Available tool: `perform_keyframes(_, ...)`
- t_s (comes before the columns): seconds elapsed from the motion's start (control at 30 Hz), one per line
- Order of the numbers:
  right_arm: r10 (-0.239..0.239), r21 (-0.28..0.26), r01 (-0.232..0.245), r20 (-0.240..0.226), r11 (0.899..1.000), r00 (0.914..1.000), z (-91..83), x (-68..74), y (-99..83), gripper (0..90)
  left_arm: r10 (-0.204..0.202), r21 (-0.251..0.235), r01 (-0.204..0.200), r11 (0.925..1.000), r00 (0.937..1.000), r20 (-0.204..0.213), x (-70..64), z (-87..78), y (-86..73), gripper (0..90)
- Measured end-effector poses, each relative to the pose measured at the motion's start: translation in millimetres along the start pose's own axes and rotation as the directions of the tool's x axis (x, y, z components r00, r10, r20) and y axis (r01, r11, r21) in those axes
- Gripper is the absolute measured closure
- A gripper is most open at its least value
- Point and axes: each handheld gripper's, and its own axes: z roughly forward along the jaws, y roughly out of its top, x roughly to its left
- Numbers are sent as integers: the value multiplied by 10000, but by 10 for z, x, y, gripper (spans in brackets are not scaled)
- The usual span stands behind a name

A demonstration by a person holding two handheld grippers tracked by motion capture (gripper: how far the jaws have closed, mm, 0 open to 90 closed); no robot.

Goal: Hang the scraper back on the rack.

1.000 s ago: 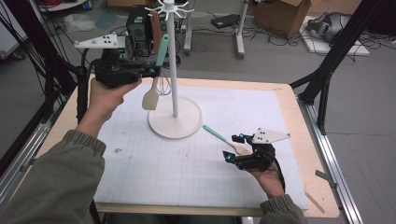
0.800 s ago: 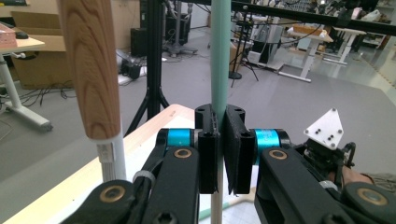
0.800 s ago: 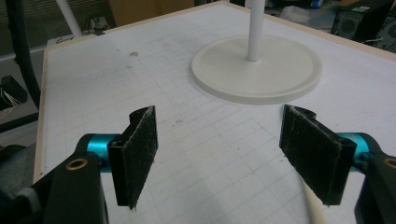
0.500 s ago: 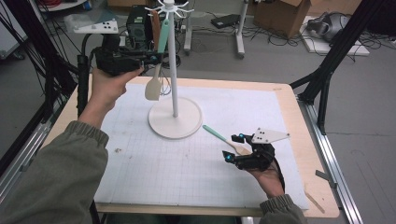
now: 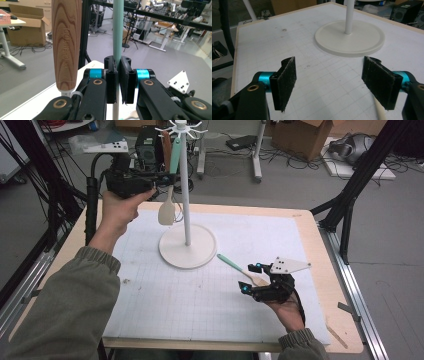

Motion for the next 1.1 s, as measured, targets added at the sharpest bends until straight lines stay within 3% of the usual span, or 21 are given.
perform_keyframes(0.47,-83,-34,83,-31,10000,10000,1,11,4,271,-322,-197,314,9993,9988,-382,31,23,-42,832)
perform_keyframes(0.53,-73,-74,73,-50,9999,10000,-7,12,5,271,-45,-120,38,9999,9981,-616,2,14,-43,826)
perform_keyframes(0.7,-34,-116,34,-33,9999,10000,-17,8,5,271,210,90,-202,9998,9955,-929,-16,-20,-41,795)
perform_keyframes(1.1,20,-225,-18,83,9997,10000,-29,-15,6,271,561,506,-494,9975,9887,-1392,-35,-187,-20,720)
